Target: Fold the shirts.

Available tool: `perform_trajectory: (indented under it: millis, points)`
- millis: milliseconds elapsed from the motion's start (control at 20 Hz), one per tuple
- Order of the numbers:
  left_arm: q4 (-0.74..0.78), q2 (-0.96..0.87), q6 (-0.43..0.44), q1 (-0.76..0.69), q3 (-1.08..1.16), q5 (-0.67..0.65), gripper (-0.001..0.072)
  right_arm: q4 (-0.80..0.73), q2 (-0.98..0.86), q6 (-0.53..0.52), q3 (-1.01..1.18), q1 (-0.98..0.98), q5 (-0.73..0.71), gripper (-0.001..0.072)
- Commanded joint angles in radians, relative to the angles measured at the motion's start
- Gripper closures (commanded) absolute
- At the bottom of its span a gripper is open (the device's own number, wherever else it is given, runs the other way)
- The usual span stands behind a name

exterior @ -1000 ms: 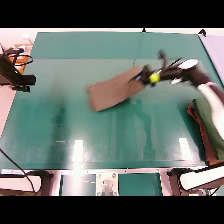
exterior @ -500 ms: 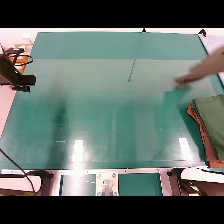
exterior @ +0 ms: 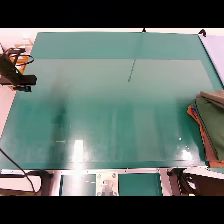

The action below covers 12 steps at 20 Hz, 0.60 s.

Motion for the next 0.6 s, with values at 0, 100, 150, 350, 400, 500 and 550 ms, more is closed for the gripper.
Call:
perform_trajectory:
  millis: [0,100,150,350,400,500,550]
  points:
    - [-0.003,0.0,0.004,0.0,0.0,-0.001,0.0674,-0.109,0.024,0.011,-0.053,-0.032,0.069,0.0698]
    - [-0.004,0.0,0.004,0.0,0.0,0.0,0.0674,-0.177,0.047,0.011,-0.135,-0.026,0.07,0.0697]
    - [-0.006,0.0,0.004,0.0,0.0,0.001,0.0674,-0.227,0.053,0.011,-0.177,-0.025,0.069,0.0697]
    - [-0.008,0.0,0.005,0.0,0.0,0.0,0.0674,-0.326,0.051,0.011,-0.32,-0.026,0.069,0.0264]
    - [-0.009,0.0,0.006,0.0,0.0,0.0,0.0674,-0.327,0.048,0.018,-0.332,-0.026,0.069,0.023]
    - [-0.019,0.0,0.008,0.0,0.0,0.002,0.0674,-0.321,0.045,0.04,-0.327,-0.008,0.061,0.0248]
    - [-0.026,0.0,0.019,0.0,0.0,0.002,0.0674,-0.3,0.042,0.04,-0.317,0.012,0.054,0.0301]
